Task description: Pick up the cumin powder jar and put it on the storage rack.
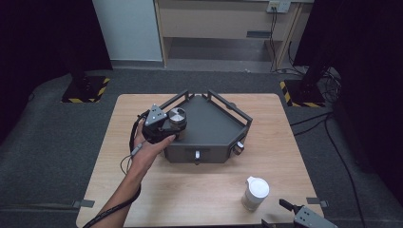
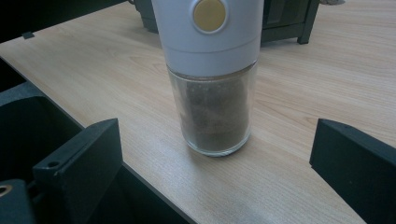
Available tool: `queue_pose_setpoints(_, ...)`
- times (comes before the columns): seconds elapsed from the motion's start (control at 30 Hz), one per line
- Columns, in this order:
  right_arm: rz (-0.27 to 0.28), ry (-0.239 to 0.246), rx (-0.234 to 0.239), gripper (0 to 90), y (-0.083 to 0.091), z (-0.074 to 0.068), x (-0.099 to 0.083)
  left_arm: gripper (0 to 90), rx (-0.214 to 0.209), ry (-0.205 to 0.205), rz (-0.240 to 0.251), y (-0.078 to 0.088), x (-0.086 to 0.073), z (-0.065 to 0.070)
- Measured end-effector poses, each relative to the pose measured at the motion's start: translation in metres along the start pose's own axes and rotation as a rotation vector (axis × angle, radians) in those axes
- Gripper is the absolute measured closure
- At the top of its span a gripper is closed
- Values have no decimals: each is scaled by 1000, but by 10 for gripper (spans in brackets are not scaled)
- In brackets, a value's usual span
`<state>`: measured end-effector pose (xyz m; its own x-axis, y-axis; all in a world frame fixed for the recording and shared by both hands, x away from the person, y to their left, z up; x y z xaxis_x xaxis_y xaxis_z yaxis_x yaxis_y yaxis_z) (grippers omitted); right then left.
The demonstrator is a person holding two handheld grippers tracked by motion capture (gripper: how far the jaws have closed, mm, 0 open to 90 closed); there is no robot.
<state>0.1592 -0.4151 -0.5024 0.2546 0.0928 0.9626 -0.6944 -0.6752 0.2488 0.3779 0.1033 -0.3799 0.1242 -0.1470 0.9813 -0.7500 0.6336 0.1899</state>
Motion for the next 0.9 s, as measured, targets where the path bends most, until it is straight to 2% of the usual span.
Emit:
queue_pose_setpoints(0.2, -4, 2, 7, 27, -2, -1, 0, 305, -2, 1, 12, 0, -4, -1)
queue_pose_setpoints(0.4, -8, 4, 12, 27, -3, -2, 0, 304, 3, -15, 16, 0, -5, 1)
queue_pose_setpoints(0.43, -7, 3, 11, 27, -3, -1, 0, 303, 7, -34, 13, 0, -5, 3)
queue_pose_setpoints(0.53, -6, 0, 11, 27, -3, -1, 0, 300, 13, -52, 12, 0, -6, 5)
queue_pose_setpoints(0.9, -1, -2, 10, 27, -1, -1, 0, 300, 13, -47, 7, 1, -5, 6)
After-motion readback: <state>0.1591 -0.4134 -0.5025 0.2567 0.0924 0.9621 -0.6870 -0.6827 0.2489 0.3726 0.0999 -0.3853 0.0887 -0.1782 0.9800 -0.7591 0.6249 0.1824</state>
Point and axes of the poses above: each handheld gripper's, and its own axes: y roughly backward along the jaws, x roughly out of its top, z roughly to its right, the point moved 9 cm from there along -y, roughly forward along the jaws, and after that the axes turned 8 degrees about z, right-handed, at the moved point
